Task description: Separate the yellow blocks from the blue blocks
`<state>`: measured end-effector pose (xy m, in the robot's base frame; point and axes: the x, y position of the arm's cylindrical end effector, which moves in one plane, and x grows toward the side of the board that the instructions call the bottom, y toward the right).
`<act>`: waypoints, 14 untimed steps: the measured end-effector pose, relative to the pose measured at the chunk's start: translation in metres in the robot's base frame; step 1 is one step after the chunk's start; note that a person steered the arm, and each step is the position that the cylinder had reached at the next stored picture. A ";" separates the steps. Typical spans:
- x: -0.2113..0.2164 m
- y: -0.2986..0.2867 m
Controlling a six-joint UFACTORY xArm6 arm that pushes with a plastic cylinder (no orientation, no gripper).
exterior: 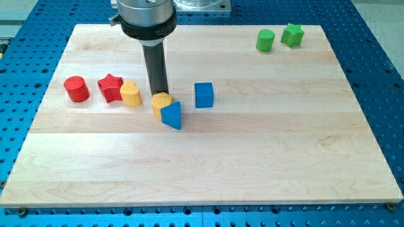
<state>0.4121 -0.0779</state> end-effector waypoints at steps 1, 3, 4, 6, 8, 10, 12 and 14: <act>-0.020 0.009; 0.050 -0.035; 0.055 -0.032; 0.011 0.019; 0.124 0.018; 0.136 0.002; 0.149 0.087; 0.178 0.067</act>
<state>0.5905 -0.0108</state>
